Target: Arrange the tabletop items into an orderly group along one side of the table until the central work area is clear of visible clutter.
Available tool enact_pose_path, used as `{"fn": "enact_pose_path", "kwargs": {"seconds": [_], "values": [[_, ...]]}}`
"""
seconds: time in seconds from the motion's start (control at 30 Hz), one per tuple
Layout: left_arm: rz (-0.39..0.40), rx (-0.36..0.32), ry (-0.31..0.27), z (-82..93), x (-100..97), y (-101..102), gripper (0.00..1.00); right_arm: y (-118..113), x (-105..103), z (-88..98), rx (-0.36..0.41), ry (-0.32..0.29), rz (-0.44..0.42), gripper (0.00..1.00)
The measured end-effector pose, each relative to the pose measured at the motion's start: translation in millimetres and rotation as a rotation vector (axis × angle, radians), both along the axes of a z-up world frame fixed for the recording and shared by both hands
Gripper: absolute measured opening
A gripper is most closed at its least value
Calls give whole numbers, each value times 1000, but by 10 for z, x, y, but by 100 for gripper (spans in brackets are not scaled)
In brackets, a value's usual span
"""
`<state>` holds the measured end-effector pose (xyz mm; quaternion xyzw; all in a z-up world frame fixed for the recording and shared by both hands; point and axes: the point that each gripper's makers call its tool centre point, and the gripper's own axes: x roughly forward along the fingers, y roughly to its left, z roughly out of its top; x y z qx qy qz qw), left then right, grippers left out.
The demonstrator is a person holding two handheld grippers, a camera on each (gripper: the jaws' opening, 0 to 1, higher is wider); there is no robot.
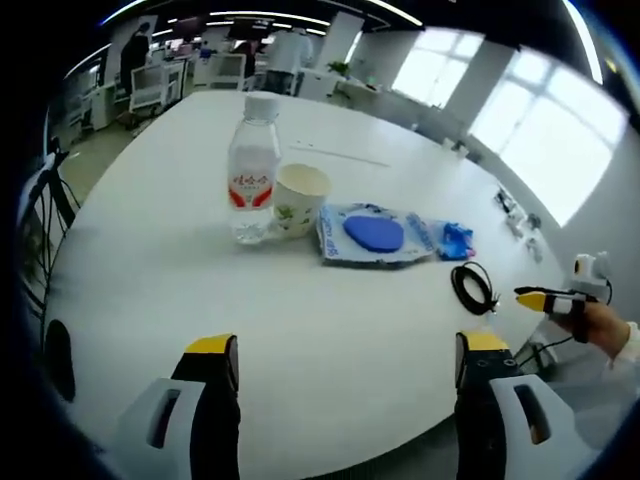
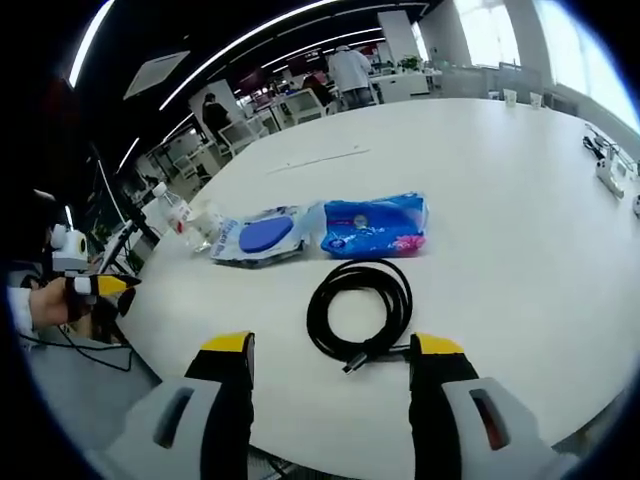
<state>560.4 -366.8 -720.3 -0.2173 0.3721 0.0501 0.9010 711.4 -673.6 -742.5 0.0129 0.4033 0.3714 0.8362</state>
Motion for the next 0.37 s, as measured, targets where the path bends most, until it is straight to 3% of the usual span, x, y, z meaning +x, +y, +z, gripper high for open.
{"fn": "enact_pose_path", "kwargs": {"seconds": [0.37], "values": [[28,-35,-6,-52,-72,-32,86,32,-58,-33,-17,12,20,60]]}}
